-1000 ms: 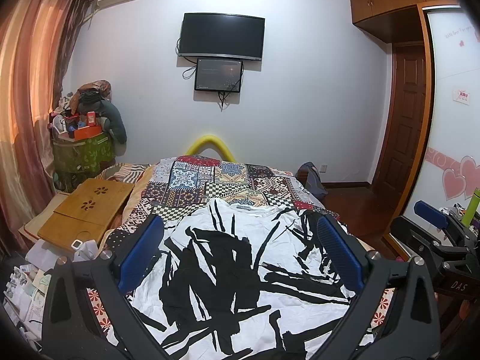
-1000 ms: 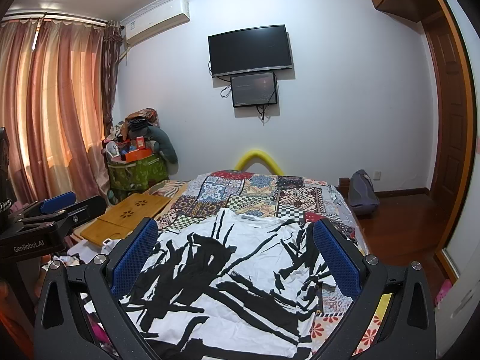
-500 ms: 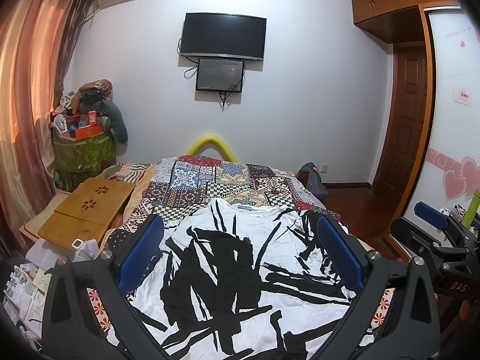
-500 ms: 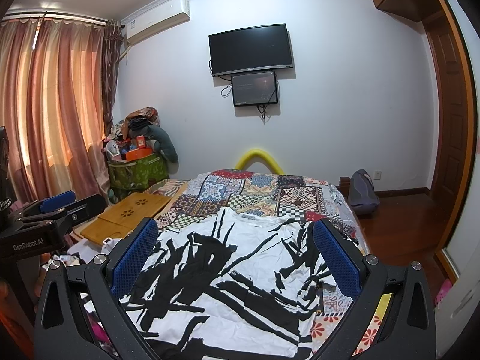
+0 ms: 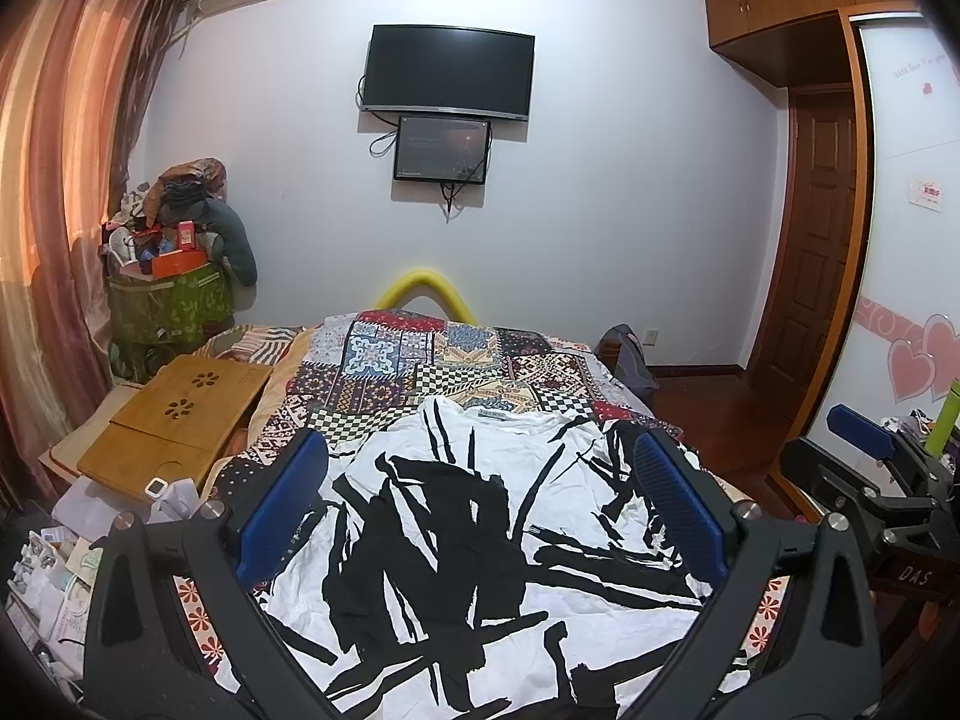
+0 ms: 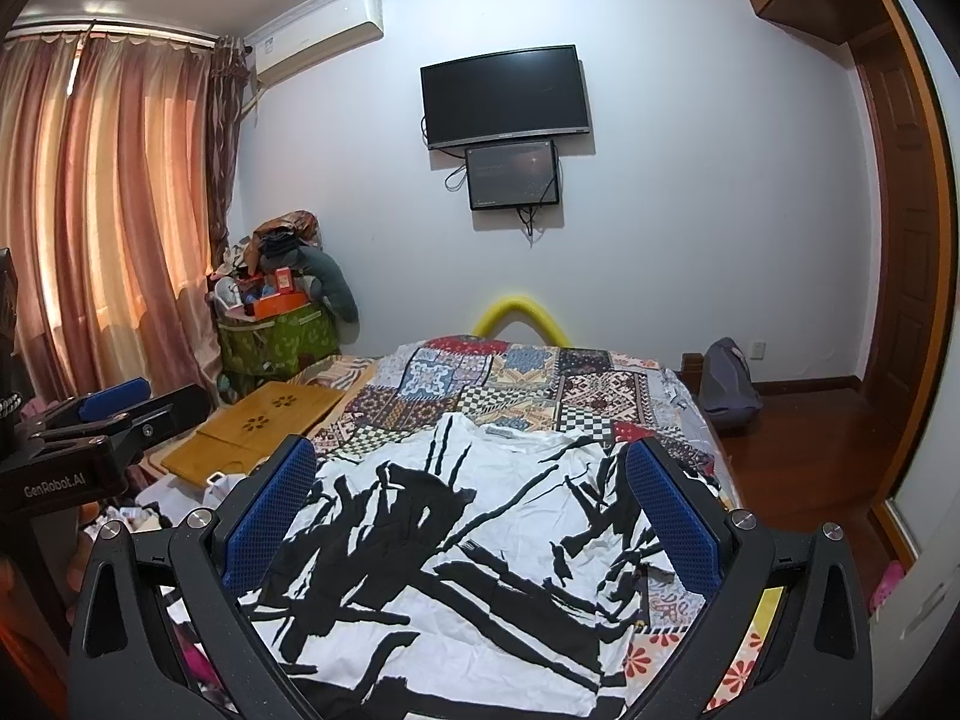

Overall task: Fold small clothes
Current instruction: 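Lower both grippers onto the T-shirt and grasp its hem edges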

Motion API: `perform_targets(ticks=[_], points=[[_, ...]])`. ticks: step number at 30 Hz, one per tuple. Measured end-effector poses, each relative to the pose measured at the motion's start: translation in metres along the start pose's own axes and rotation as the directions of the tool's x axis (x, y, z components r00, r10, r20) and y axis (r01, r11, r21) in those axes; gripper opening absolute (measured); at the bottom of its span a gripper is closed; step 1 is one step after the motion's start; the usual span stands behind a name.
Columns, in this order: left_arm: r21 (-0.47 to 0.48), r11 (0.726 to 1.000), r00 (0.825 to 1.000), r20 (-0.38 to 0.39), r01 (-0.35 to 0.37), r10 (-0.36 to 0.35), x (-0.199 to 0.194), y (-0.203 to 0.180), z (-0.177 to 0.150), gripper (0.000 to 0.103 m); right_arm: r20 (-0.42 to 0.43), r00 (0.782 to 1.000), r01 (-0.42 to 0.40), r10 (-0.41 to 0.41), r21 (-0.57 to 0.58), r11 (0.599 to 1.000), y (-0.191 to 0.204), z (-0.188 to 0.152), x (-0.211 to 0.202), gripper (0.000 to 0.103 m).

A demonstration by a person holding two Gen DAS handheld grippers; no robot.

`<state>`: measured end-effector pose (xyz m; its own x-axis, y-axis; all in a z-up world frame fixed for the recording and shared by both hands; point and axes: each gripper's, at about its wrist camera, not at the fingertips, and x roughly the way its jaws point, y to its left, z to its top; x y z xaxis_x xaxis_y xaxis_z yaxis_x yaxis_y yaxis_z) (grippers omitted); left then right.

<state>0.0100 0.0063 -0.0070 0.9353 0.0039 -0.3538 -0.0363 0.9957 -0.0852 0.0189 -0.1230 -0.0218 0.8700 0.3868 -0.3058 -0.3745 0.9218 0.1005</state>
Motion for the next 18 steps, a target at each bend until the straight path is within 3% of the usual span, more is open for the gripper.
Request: perform_targets(ticks=[5, 10, 14, 18], points=[[0.005, 1.000, 1.000, -0.013, -0.005, 0.005, 0.011, 0.006, 0.001, 0.103, -0.022, 1.000, 0.000, 0.000, -0.003, 1.000, -0.004, -0.002, 0.010, 0.103], [0.009, 1.000, 0.998, -0.070, 0.009, -0.008, 0.049, 0.017, 0.006, 0.103, -0.063, 0.998, 0.002, -0.002, 0.009, 1.000, -0.017, -0.007, 0.034, 0.103], [0.018, 1.000, 0.990, -0.142, 0.007, -0.004, 0.098, 0.033, 0.016, 0.103, -0.110, 0.994, 0.028, -0.029, -0.006, 1.000, -0.034, -0.005, 0.067, 0.103], [0.007, 1.000, 0.969, -0.248, 0.010, -0.008, 0.157, 0.055, 0.027, 0.103, -0.143, 0.989, 0.038, -0.043, -0.036, 0.999, -0.047, 0.001, 0.098, 0.103]])
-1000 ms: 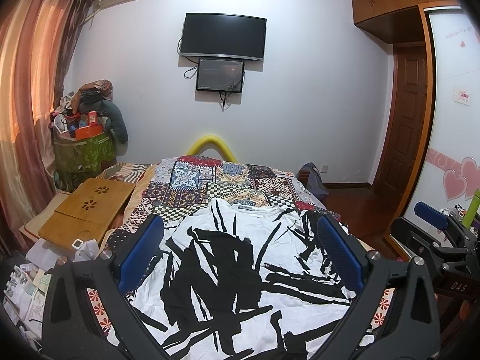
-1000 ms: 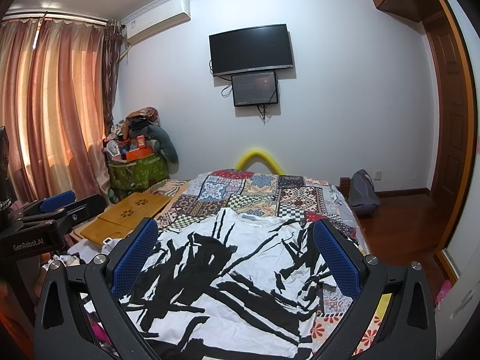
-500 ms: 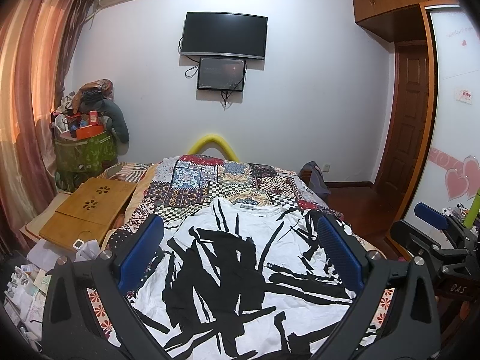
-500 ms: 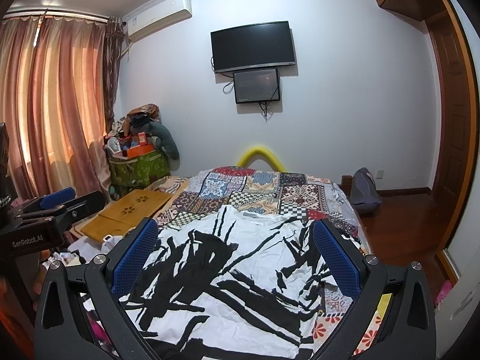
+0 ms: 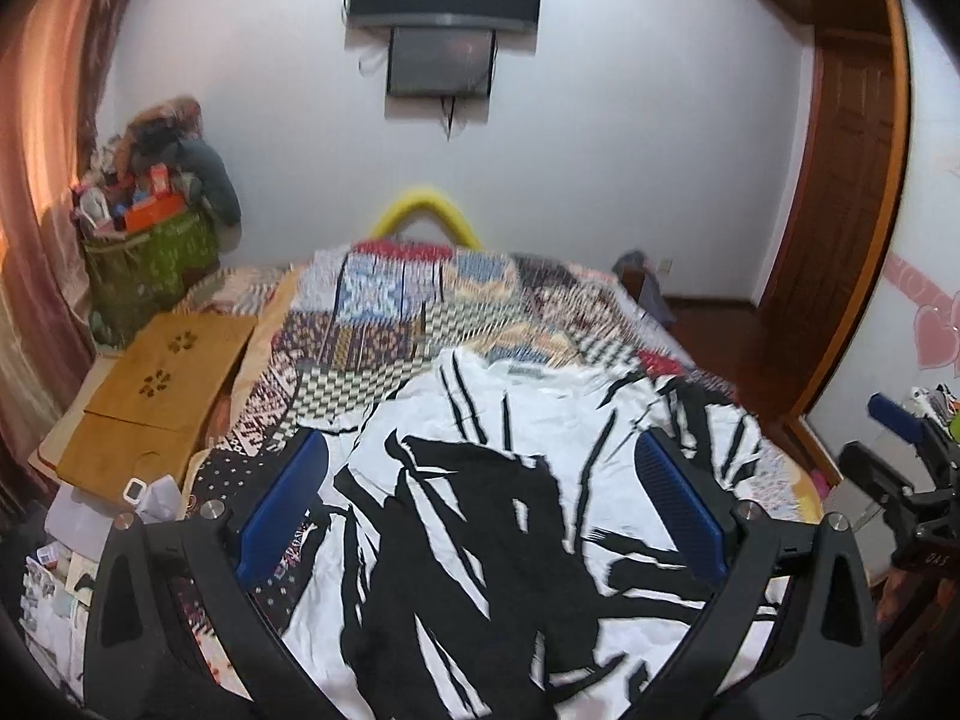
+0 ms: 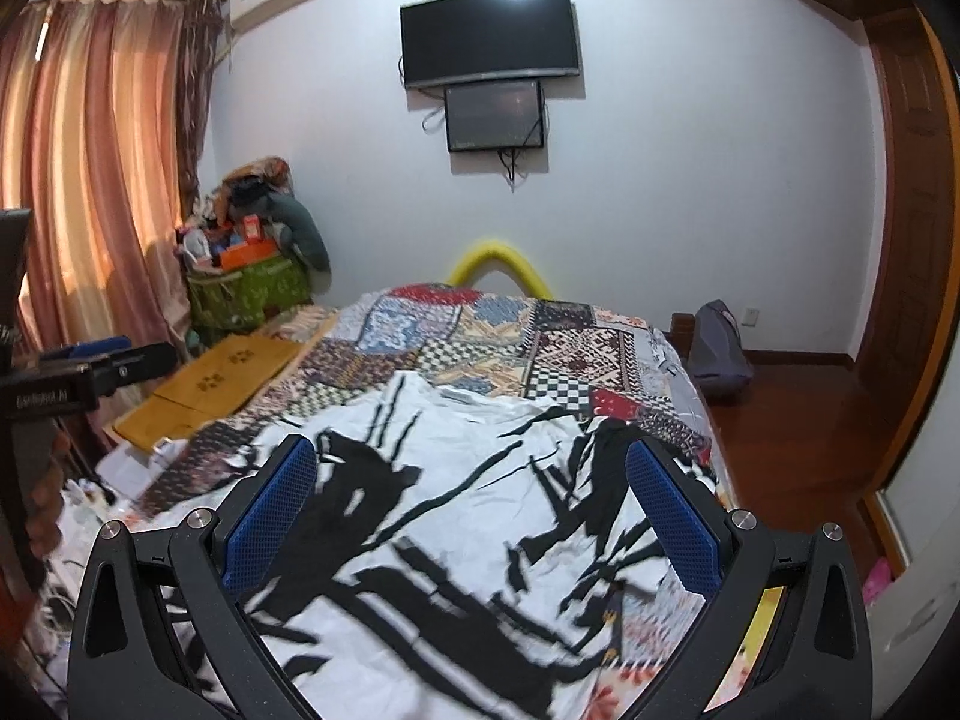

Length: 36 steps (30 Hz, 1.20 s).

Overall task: Fold small clothes
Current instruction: 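Lower both grippers onto the T-shirt and grasp its hem edges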

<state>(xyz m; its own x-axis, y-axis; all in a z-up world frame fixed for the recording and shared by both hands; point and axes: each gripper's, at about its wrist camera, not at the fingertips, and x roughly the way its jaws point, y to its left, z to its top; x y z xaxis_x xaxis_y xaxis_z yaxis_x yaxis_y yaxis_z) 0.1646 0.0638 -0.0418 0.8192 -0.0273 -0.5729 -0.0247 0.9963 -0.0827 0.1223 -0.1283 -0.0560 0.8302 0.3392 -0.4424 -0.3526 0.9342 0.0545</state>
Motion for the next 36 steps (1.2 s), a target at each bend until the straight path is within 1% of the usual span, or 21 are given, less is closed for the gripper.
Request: perform_targets(ticks=[5, 7, 10, 13, 14, 15, 17, 20, 22, 24, 26, 27, 28, 29, 30, 31, 32, 33, 34, 35, 36], points=[[-0.047, 0.998, 0.992, -0.122, -0.029, 0.023, 0.067, 0.034, 0.026, 0.103, -0.045, 0.999, 0.012, -0.014, -0.051, 0.999, -0.016, 0.016, 0.047, 0.103], [-0.066, 0.996, 0.983, -0.178, -0.068, 0.055, 0.102, 0.051, 0.036, 0.103, -0.070, 0.997, 0.011, -0.015, -0.058, 0.998, -0.024, 0.020, 0.068, 0.103], [-0.080, 0.992, 0.968, -0.238, -0.099, 0.077, 0.146, 0.073, 0.043, 0.103, -0.111, 0.994, 0.000, -0.007, -0.061, 0.998, -0.037, 0.025, 0.101, 0.103], [-0.066, 0.990, 0.950, -0.296, -0.128, 0.103, 0.190, 0.090, 0.042, 0.103, -0.164, 0.986, -0.011, 0.004, -0.045, 0.999, -0.050, 0.027, 0.133, 0.102], [-0.061, 0.990, 0.944, -0.312, -0.131, 0.106, 0.203, 0.093, 0.040, 0.101, -0.186, 0.982, -0.019, 0.012, -0.034, 0.999, -0.056, 0.027, 0.147, 0.100], [-0.060, 0.990, 0.936, -0.337, -0.129, 0.101, 0.222, 0.099, 0.037, 0.099, -0.200, 0.980, -0.024, 0.018, -0.028, 0.999, -0.060, 0.027, 0.156, 0.095], [-0.053, 0.989, 0.918, -0.382, -0.135, 0.105, 0.250, 0.107, 0.031, 0.086, -0.244, 0.969, -0.025, 0.022, -0.009, 1.000, -0.071, 0.024, 0.182, 0.088], [-0.051, 0.990, 0.888, -0.449, -0.135, 0.098, 0.289, 0.117, 0.019, 0.074, -0.309, 0.950, -0.046, 0.053, 0.031, 0.998, -0.084, 0.017, 0.215, 0.076], [-0.064, 0.990, 0.864, -0.497, -0.129, 0.080, 0.315, 0.125, 0.006, 0.072, -0.342, 0.937, -0.050, 0.063, 0.046, 0.998, -0.091, 0.012, 0.234, 0.072], [-0.067, 0.989, 0.849, -0.523, -0.132, 0.078, 0.330, 0.130, -0.005, 0.070, -0.383, 0.921, -0.052, 0.071, 0.058, 0.997, -0.097, 0.007, 0.252, 0.066], [-0.074, 0.989, 0.837, -0.542, -0.130, 0.069, 0.340, 0.134, -0.014, 0.067, -0.416, 0.907, -0.048, 0.071, 0.066, 0.997, -0.102, 0.002, 0.269, 0.063], [-0.085, 0.989, 0.833, -0.551, -0.122, 0.055, 0.344, 0.136, -0.018, 0.065, -0.428, 0.901, -0.048, 0.072, 0.068, 0.997, -0.103, 0.000, 0.278, 0.062], [-0.100, 0.989, 0.830, -0.557, -0.112, 0.038, 0.347, 0.137, -0.023, 0.060, -0.441, 0.894, -0.049, 0.076, 0.072, 0.996, -0.105, -0.002, 0.285, 0.060], [-0.111, 0.988, 0.828, -0.561, -0.104, 0.024, 0.348, 0.137, -0.025, 0.055, -0.454, 0.887, -0.054, 0.083, 0.076, 0.996, -0.105, -0.005, 0.292, 0.054], [-0.129, 0.988, 0.825, -0.565, -0.087, -0.001, 0.350, 0.137, -0.029, 0.052, -0.464, 0.881, -0.063, 0.091, 0.075, 0.995, -0.105, -0.007, 0.298, 0.044], [-0.141, 0.987, 0.824, -0.567, -0.073, -0.019, 0.350, 0.137, -0.031, 0.046, -0.476, 0.875, -0.068, 0.092, 0.067, 0.995, -0.105, -0.010, 0.304, 0.038], [-0.149, 0.987, 0.823, -0.567, -0.064, -0.032, 0.349, 0.136, -0.032, 0.039, -0.481, 0.875, -0.051, 0.060, 0.032, 0.998, -0.101, -0.014, 0.308, 0.030], [-0.164, 0.985, 0.826, -0.561, -0.046, -0.054, 0.348, 0.136, -0.034, 0.035, -0.471, 0.881, -0.042, 0.041, 0.008, 0.999, -0.100, -0.015, 0.309, 0.021], [-0.167, 0.985, 0.829, -0.554, -0.030, -0.069, 0.346, 0.134, -0.035, 0.027, -0.461, 0.887, -0.041, 0.024, -0.028, 0.999, -0.096, -0.015, 0.308, 0.016], [-0.155, 0.988, 0.832, -0.551, -0.021, -0.069, 0.344, 0.130, -0.035, 0.026, -0.456, 0.890, -0.048, 0.019, -0.053, 0.997, -0.093, -0.015, 0.307, 0.008], [-0.127, 0.992, 0.837, -0.545, -0.021, -0.052, 0.341, 0.127, -0.034, 0.026, -0.457, 0.889, -0.050, 0.021, -0.052, 0.997, -0.093, -0.014, 0.307, 0.006]])
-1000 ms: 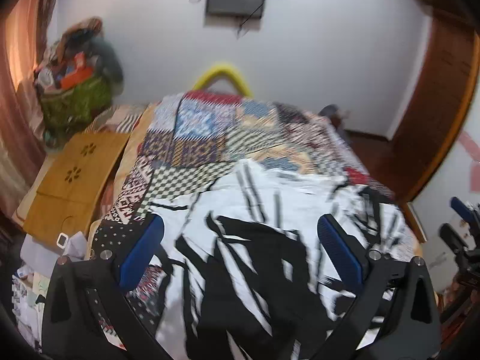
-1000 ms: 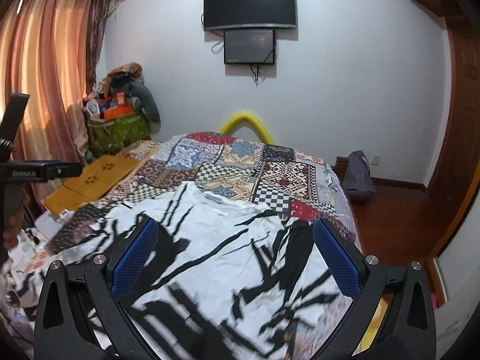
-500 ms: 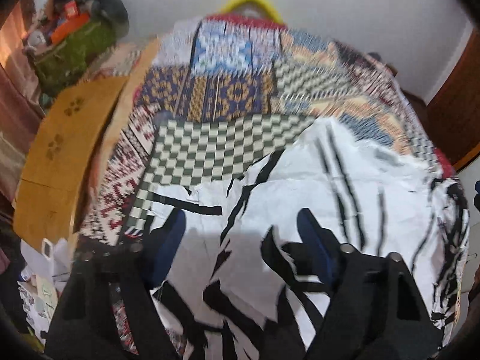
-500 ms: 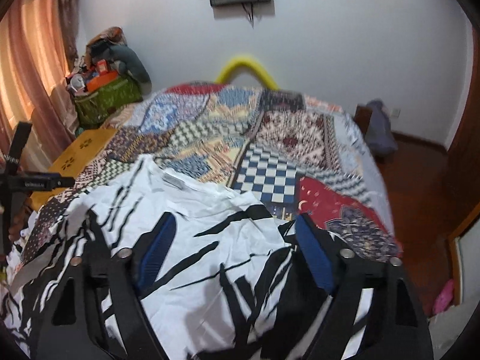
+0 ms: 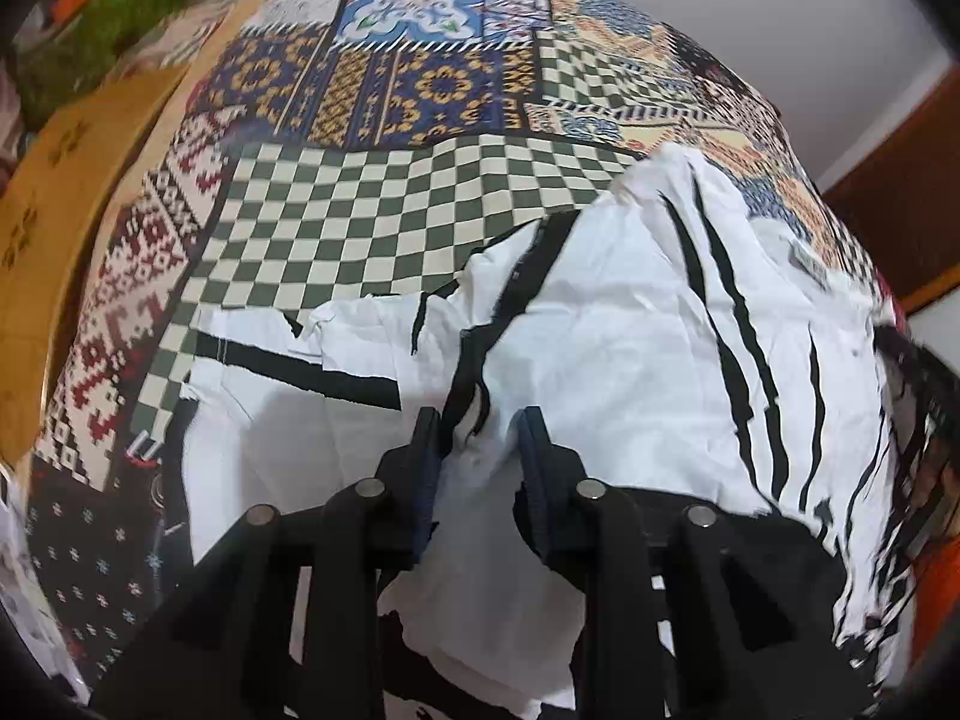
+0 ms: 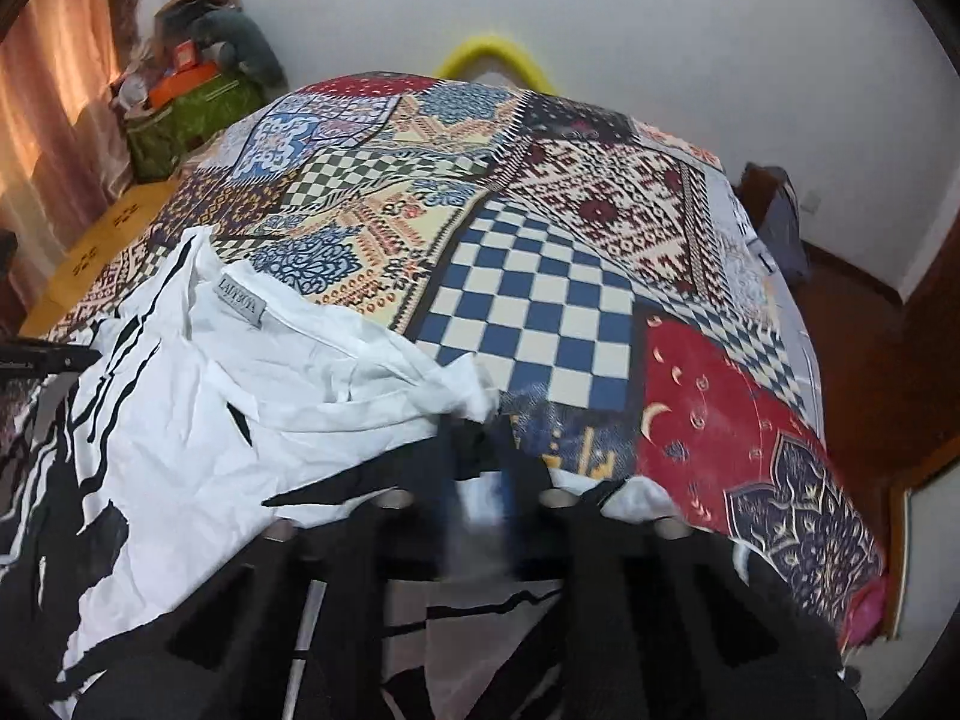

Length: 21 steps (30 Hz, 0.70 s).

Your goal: Fold small clothes

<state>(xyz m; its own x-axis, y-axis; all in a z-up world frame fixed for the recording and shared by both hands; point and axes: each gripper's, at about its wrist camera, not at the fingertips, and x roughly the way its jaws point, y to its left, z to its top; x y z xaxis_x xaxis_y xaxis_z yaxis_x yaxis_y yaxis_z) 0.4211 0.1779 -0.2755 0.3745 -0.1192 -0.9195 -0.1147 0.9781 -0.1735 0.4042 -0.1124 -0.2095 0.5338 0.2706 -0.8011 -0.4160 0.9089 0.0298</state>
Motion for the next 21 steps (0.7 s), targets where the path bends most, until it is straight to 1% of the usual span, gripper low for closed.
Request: perform_targets(ticks=[2, 5, 8, 10, 12, 14, 16, 18, 19, 20, 21], points=[[0.019, 1.000, 1.000, 0.002, -0.013, 0.013, -0.003, -0.003, -0.001, 0.025, 0.009, 1.000, 0.014, -0.014, -0.013, 1.000, 0.001, 0.003, -0.004, 0.005], [0.004, 1.000, 1.000, -0.007, -0.012, 0.012, -0.004, -0.002, 0.001, 0.025, 0.012, 0.998, 0.066, -0.065, -0.049, 0.997, -0.003, 0.017, -0.002, 0.004], [-0.012, 1.000, 1.000, -0.010, -0.026, 0.026, 0.001, -0.001, 0.005, 0.026, 0.024, 0.992, 0.122, -0.122, -0.035, 0.992, -0.015, 0.034, 0.004, 0.004], [-0.014, 0.999, 0.999, -0.017, -0.041, 0.041, 0.007, -0.002, 0.005, 0.026, 0.005, 0.988, 0.152, -0.152, -0.022, 0.988, -0.022, 0.040, 0.011, 0.004], [-0.015, 0.999, 0.999, -0.013, -0.050, 0.050, 0.007, -0.002, 0.005, 0.026, -0.021, 0.989, 0.148, -0.149, -0.019, 0.989, -0.024, 0.041, 0.017, 0.004], [-0.010, 0.998, 0.998, -0.013, -0.061, 0.060, 0.001, -0.001, 0.004, 0.026, -0.026, 0.991, 0.128, -0.128, -0.002, 0.992, -0.023, 0.038, 0.011, 0.008], [-0.006, 0.997, 0.997, 0.004, -0.071, 0.071, -0.011, 0.002, 0.003, 0.026, -0.017, 0.995, 0.103, -0.103, 0.003, 0.995, -0.019, 0.035, 0.002, 0.018], [-0.024, 0.997, 0.997, 0.033, -0.075, 0.075, -0.028, 0.009, 0.002, 0.027, 0.007, 0.997, 0.081, -0.081, 0.014, 0.997, -0.016, 0.032, -0.012, 0.042], [-0.037, 0.997, 0.996, 0.045, -0.072, 0.074, -0.036, 0.014, 0.002, 0.030, 0.032, 0.997, 0.063, -0.064, 0.020, 0.998, -0.014, 0.032, -0.021, 0.046], [-0.056, 0.996, 0.996, 0.060, -0.068, 0.072, -0.045, 0.020, 0.001, 0.037, 0.061, 0.997, 0.041, -0.042, 0.024, 0.999, -0.012, 0.031, -0.032, 0.049], [-0.085, 0.994, 0.994, 0.082, -0.063, 0.070, -0.057, 0.029, -0.001, 0.041, 0.077, 0.997, 0.022, -0.024, 0.028, 0.999, -0.009, 0.030, -0.039, 0.050]])
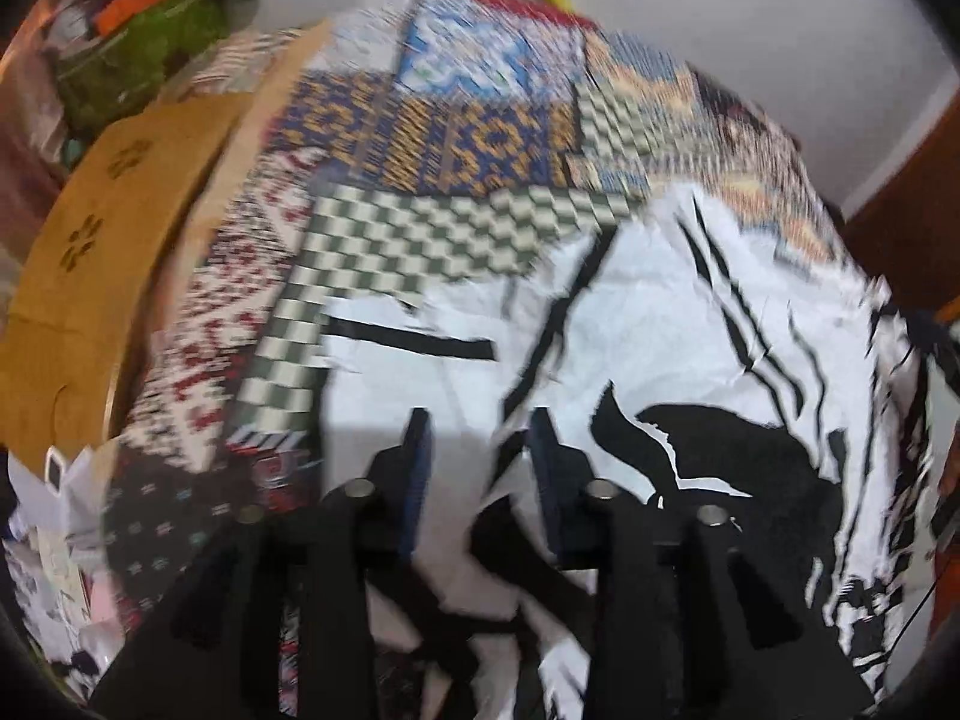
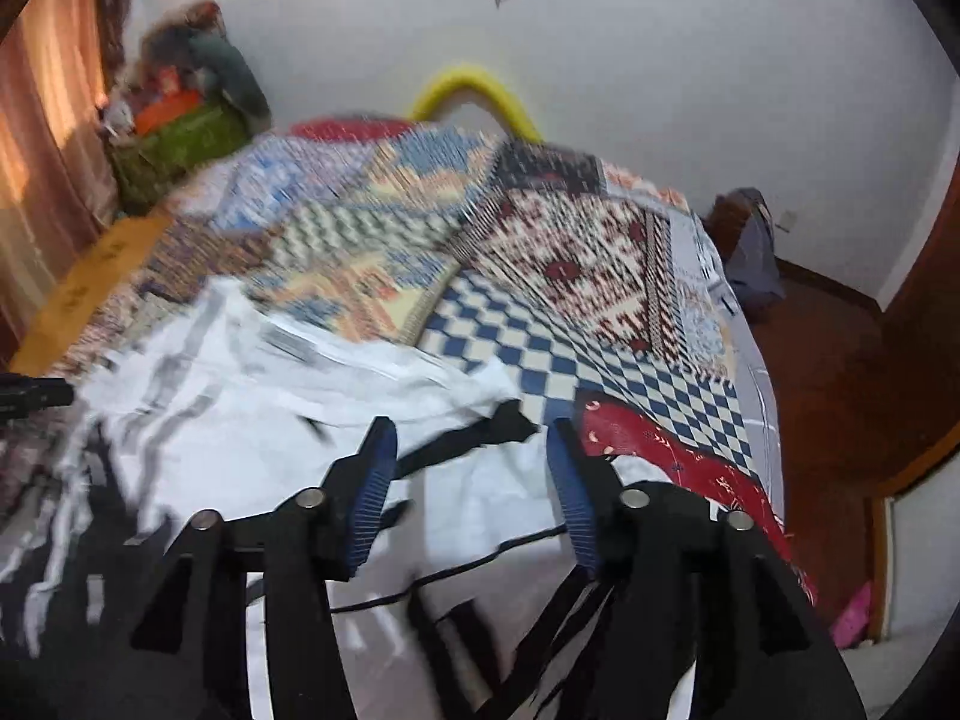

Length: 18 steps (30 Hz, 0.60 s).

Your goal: Fold small clothes

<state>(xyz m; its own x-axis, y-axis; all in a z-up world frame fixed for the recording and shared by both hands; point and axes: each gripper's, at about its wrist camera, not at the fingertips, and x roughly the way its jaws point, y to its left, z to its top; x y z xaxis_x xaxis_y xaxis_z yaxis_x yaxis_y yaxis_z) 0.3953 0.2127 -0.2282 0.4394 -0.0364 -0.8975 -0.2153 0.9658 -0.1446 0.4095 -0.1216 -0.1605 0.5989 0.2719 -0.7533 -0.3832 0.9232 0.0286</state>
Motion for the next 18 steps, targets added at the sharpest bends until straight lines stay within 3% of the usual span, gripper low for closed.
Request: perform_targets(ticks=[2, 4, 9, 12, 18], points=[[-0.036, 0.999, 1.000, 0.031, 0.000, 0.001, -0.016, 0.015, -0.002, 0.050, 0.028, 0.999, -0.042, 0.041, 0.018, 0.999, 0.005, 0.001, -0.016, 0.054], [-0.068, 0.998, 0.999, 0.037, 0.000, 0.003, -0.026, 0.030, -0.006, 0.050, 0.052, 0.996, -0.070, 0.068, 0.031, 0.997, 0.011, 0.002, -0.027, 0.058], [-0.177, 0.980, 0.995, -0.036, 0.088, -0.095, -0.020, 0.055, -0.023, 0.050, 0.085, 0.988, -0.130, 0.129, 0.008, 0.991, 0.035, -0.010, -0.042, 0.071], [-0.250, 0.956, 0.981, -0.082, 0.152, -0.177, -0.008, 0.064, -0.038, 0.050, 0.034, 0.985, -0.168, 0.168, -0.021, 0.986, 0.052, -0.025, -0.034, 0.071], [-0.334, 0.920, 0.959, -0.118, 0.205, -0.256, -0.002, 0.069, -0.075, 0.050, -0.052, 0.977, -0.208, 0.206, -0.047, 0.977, 0.068, -0.054, -0.015, 0.071]])
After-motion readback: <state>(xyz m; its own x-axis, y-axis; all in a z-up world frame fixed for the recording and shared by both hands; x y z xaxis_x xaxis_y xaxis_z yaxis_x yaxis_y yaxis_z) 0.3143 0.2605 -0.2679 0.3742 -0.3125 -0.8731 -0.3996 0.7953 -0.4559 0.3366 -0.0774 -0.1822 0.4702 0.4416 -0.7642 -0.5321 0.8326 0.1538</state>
